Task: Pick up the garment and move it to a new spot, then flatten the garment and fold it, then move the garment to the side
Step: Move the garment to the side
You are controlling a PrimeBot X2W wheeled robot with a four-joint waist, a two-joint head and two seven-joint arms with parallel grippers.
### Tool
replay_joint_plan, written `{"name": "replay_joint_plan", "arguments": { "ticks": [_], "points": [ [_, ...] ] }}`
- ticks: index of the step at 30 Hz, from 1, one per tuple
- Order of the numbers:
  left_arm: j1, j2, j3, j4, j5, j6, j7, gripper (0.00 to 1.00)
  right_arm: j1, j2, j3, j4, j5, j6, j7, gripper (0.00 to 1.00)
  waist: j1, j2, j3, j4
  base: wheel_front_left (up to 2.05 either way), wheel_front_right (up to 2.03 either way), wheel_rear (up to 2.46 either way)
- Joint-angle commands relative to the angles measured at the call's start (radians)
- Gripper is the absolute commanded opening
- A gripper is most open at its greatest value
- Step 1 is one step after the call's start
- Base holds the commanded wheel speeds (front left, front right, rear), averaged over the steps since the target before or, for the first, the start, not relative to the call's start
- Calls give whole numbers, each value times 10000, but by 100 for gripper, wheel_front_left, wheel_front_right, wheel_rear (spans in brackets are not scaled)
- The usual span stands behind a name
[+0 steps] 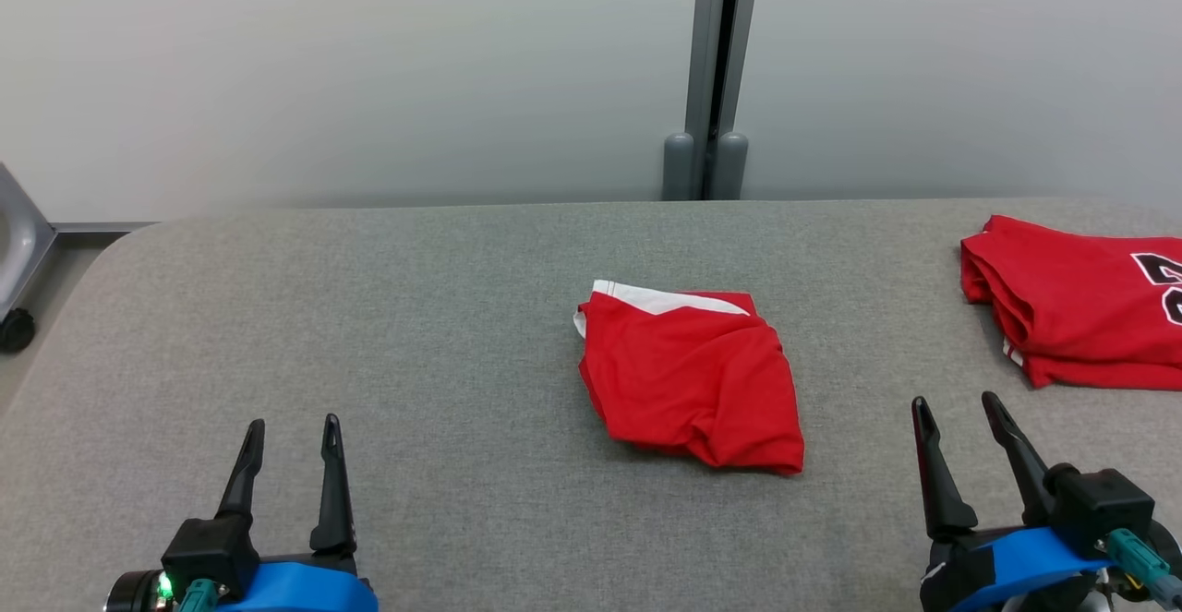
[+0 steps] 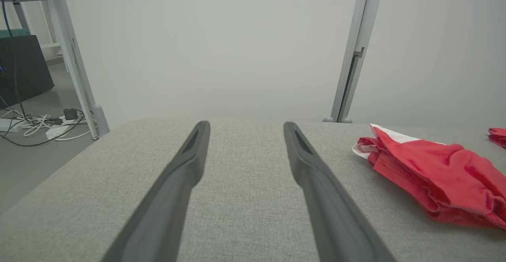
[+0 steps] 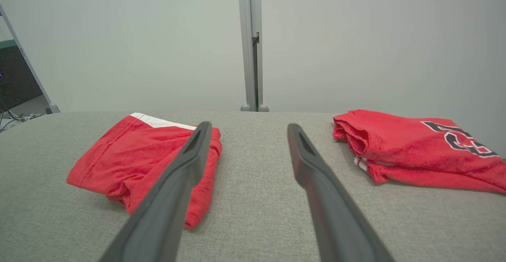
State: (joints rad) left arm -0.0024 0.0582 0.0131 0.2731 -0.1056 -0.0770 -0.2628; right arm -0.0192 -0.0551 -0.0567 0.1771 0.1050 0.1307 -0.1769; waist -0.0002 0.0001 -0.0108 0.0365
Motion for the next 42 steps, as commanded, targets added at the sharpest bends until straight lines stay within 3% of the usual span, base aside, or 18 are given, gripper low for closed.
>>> {"name": "replay_joint_plan", "arguments": {
  "ticks": [1, 11, 20, 30, 42],
  "points": [
    [95, 65, -43, -51, 17, 59, -26, 100, 151, 23, -39, -74, -64, 1, 40, 100, 2, -1, 8, 21, 0, 0, 0],
    [88, 69, -70, -108, -44, 105, -26, 100, 205, 45, -67, -274, -153, 1, 292, 100, 2, -1, 30, 112, 0, 0, 0],
    [-425, 52, -84, -263, -166, 153, -26, 100, -1897, 42, 688, 435, -115, 1, 418, 100, 2, -1, 527, 305, 0, 0, 0],
    [-1075, -35, -409, -200, -399, 157, -26, 100, -4111, -69, 502, 3314, -485, 1, 352, 100, 2, -1, 1394, 1068, 0, 0, 0],
    [-1499, -69, -501, -82, -507, 126, -26, 100, -5010, -146, 91, 7070, -885, 1, -289, 100, 2, -1, 1995, 1634, 0, 0, 0]
  ]
}}
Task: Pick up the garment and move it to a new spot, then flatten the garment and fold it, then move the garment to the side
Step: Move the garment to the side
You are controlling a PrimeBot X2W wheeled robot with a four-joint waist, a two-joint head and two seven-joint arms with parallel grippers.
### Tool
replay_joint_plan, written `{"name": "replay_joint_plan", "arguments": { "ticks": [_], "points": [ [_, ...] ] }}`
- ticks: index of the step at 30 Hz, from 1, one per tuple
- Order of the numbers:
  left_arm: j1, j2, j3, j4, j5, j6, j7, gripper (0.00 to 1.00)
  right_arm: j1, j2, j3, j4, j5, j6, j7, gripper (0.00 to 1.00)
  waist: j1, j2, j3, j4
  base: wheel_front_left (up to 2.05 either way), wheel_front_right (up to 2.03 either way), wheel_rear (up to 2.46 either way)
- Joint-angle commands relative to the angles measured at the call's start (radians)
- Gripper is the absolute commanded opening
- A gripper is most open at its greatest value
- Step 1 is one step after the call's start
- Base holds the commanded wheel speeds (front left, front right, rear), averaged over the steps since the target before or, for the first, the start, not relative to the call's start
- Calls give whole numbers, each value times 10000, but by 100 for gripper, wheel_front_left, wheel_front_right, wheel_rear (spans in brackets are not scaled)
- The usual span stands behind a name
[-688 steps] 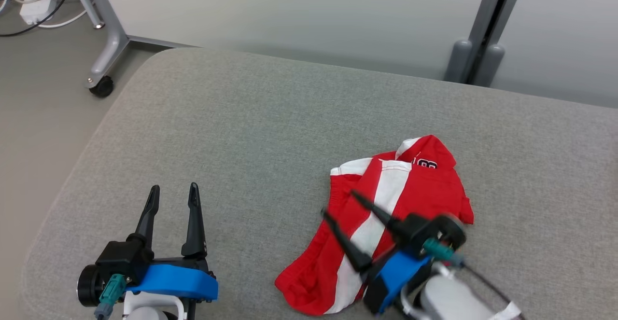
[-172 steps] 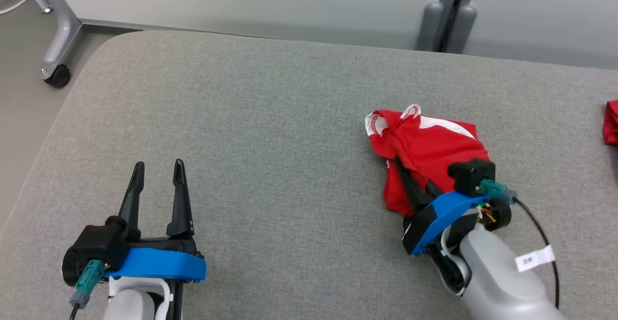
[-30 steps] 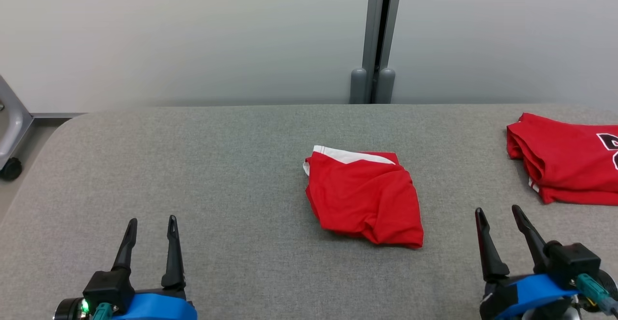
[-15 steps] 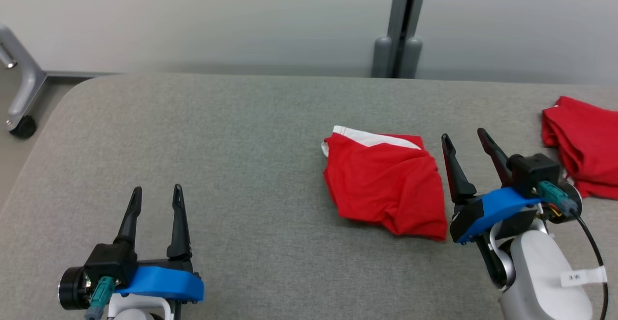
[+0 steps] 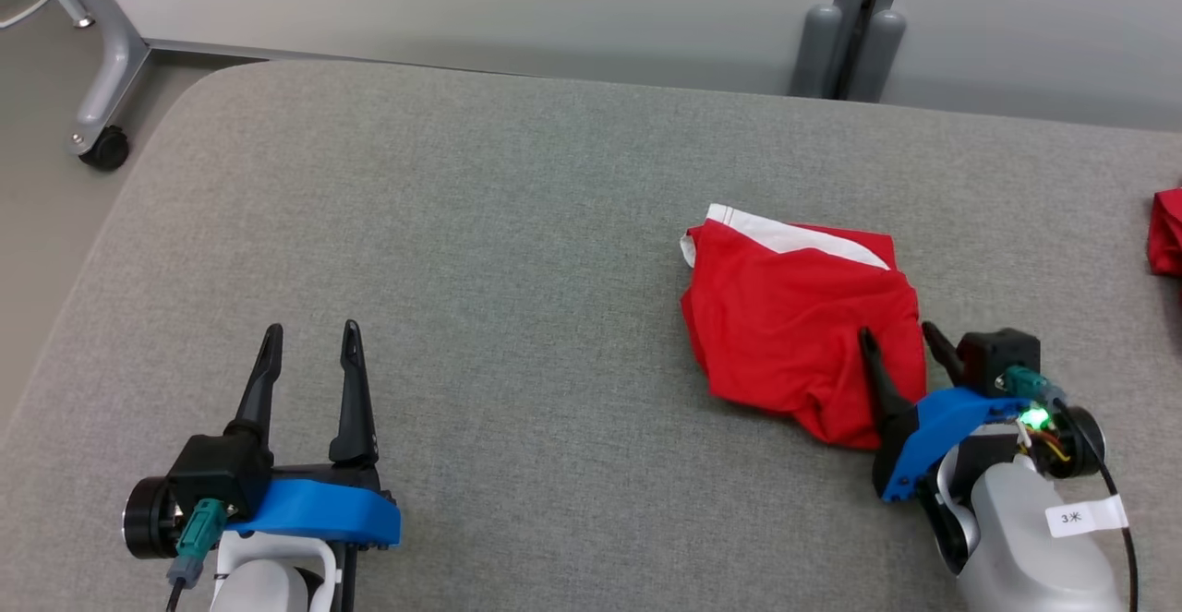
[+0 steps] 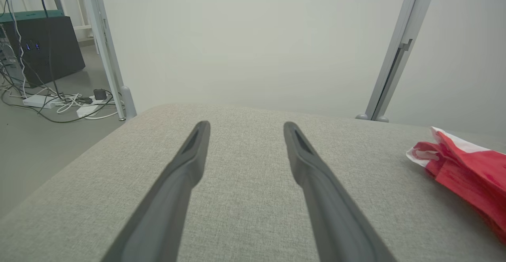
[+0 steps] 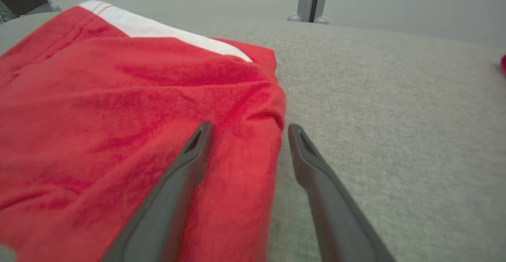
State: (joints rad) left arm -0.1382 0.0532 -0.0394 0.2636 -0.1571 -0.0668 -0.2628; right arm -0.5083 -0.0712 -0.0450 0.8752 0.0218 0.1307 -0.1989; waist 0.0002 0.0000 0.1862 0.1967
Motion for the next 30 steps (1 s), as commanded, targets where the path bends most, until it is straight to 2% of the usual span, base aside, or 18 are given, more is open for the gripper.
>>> {"name": "replay_joint_plan", "arguments": {
  "ticks": [1, 7, 8, 9, 10, 14, 19, 26, 30],
  "points": [
    [-136, -19, 9, 19, 8, 29, -26, 100, -152, 31, -27, 329, -58, 1, -120, 100, -2, 0, 36, 52, 0, 0, 0],
    [-154, -26, 0, 39, -22, 51, -26, 100, -265, 130, 44, 1206, -44, 1, -302, 100, -2, 0, 49, 52, 0, 0, 0],
    [-151, -27, 17, 38, -30, 57, -26, 100, -329, 154, 117, 1345, 90, 1, -345, 33, -2, 0, 48, 21, 0, 0, 0],
    [-147, -29, 27, 48, -41, 60, -26, 100, -380, 169, 193, 1442, 187, 1, -348, 3, -2, 0, 48, -12, 0, 0, 0],
    [-140, -29, 32, 59, -58, 61, -26, 100, -446, 179, 263, 1526, 275, 1, -397, 0, -2, 0, 49, -60, 0, 0, 0],
    [-122, -34, 72, -4, -83, 70, -26, 100, -772, 145, 597, 1519, 426, -2, -562, 0, -2, 0, 156, -425, 0, 0, 0],
    [-251, -36, 93, -168, -100, 58, -24, 100, -1107, -145, 1112, 961, 477, -3, -652, 0, -2, 0, 482, -1261, 0, 0, 0],
    [-643, -18, 36, -344, 6, -34, -26, 100, -1103, -1054, 1884, -323, 579, -2, -666, 0, -2, 0, 1049, -2521, 0, 0, 0],
    [-893, 52, 104, -480, 107, -106, -26, 100, -826, -1673, 2059, -1070, 706, 0, -667, 0, -2, 0, 1322, -3020, 0, 0, 0]
  ]
}}
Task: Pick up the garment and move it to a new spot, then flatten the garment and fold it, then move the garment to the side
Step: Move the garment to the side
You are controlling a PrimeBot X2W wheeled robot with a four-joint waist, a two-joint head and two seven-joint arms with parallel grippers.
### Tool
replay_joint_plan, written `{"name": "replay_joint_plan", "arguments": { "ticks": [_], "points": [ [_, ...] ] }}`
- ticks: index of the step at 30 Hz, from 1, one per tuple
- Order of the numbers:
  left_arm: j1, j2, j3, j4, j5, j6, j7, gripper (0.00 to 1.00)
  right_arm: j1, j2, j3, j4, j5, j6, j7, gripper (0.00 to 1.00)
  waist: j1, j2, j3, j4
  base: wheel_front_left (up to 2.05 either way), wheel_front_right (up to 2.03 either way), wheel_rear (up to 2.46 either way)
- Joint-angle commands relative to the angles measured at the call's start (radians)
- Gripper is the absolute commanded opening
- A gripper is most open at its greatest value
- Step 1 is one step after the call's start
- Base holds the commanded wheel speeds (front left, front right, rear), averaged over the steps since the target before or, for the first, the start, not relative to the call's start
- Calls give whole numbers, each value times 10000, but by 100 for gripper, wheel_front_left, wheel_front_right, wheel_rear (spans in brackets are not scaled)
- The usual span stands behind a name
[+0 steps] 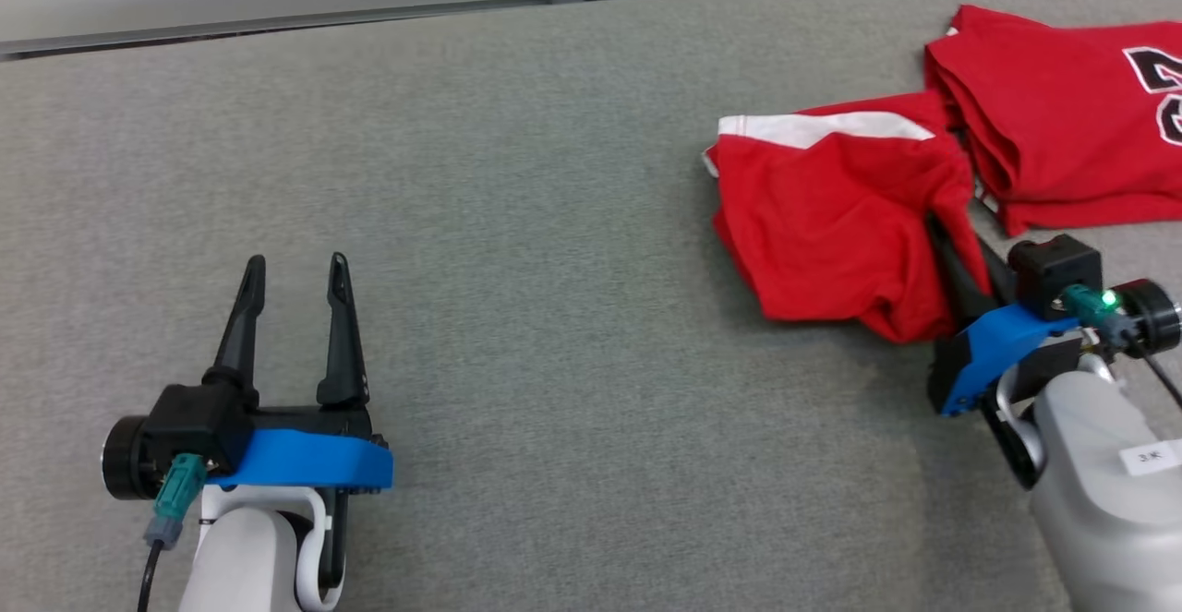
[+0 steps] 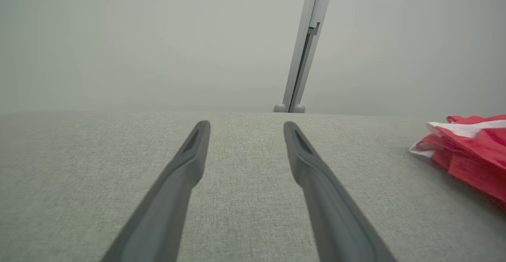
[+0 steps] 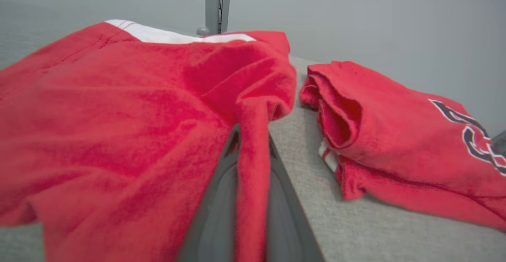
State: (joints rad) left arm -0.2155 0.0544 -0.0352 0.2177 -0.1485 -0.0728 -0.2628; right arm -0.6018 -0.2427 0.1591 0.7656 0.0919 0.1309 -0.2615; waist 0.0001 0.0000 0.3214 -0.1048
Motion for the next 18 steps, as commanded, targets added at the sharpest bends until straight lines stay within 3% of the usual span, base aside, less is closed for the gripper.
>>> {"name": "replay_joint_plan", "arguments": {
  "ticks": [1, 11, 18],
  "points": [
    [-180, 48, 65, -51, 53, -61, -26, 100, 184, -131, 43, -141, 39, -2, -44, 0, -1, 0, 15, -89, 0, 0, 0],
    [-429, 96, 78, -47, 200, -151, -26, 100, -230, -1174, 401, -1628, 293, -2, 474, 0, -1, 0, 240, -401, 0, 0, 0],
    [-609, 117, 70, -221, 267, -248, -26, 100, -1195, -2153, 615, -2385, 366, -2, 1513, 0, -1, 0, 644, -272, 0, 0, 0]
  ]
}}
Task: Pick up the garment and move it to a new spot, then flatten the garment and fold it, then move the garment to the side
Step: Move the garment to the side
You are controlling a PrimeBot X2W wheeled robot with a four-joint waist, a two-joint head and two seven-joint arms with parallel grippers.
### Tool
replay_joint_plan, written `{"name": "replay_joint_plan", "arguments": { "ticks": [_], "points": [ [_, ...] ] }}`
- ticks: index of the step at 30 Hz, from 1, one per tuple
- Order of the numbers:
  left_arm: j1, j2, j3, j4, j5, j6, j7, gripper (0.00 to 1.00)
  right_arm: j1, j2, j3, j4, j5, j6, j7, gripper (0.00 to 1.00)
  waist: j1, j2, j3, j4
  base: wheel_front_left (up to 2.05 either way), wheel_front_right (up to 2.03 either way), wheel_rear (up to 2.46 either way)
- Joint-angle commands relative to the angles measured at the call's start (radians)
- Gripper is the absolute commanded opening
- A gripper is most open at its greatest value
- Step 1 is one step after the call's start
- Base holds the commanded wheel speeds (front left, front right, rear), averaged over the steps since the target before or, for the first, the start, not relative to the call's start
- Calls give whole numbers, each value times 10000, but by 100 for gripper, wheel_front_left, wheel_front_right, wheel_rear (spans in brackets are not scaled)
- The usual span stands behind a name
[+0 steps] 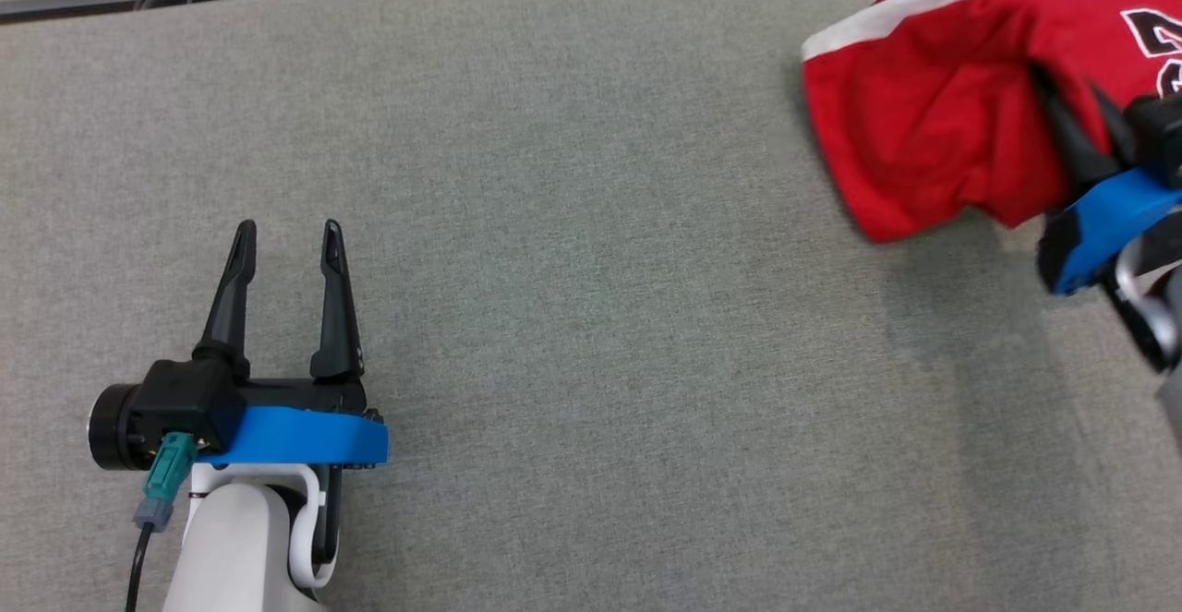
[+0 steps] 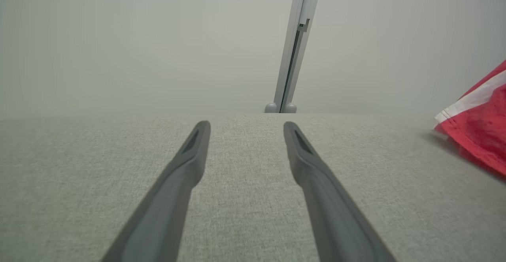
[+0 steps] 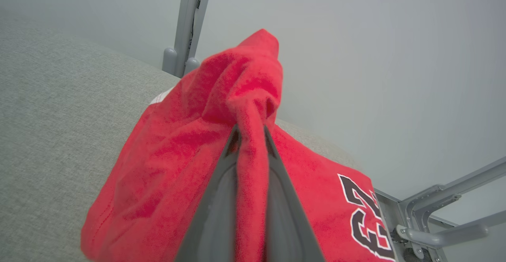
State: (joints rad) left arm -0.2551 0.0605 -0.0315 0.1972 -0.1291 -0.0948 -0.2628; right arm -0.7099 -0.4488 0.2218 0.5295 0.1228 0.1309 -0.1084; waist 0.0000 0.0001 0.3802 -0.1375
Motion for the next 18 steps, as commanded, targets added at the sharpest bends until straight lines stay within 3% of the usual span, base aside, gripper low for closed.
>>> {"name": "replay_joint_plan", "arguments": {
  "ticks": [1, 5, 11, 18],
  "points": [
    [-257, 57, 33, -43, 84, -38, -26, 100, -269, -272, -12, -105, 105, -2, 133, 0, 0, -1, 139, 71, 0, 0, 0],
    [-382, 59, -12, -147, 108, -64, -26, 100, -789, -1165, -210, -26, 297, -2, 639, 0, 0, -1, 492, 151, 0, 0, 0],
    [-697, 149, -86, -250, 160, -123, -26, 100, -1471, -2141, -568, 1078, 530, -2, 1226, 0, 0, -1, 1006, 234, 0, 0, 0],
    [-992, 230, -172, -346, 211, -178, -26, 100, -2088, -2415, -1184, 2330, 76, -2, 1245, 0, 0, -1, 1404, 399, 0, 0, 0]
  ]
}}
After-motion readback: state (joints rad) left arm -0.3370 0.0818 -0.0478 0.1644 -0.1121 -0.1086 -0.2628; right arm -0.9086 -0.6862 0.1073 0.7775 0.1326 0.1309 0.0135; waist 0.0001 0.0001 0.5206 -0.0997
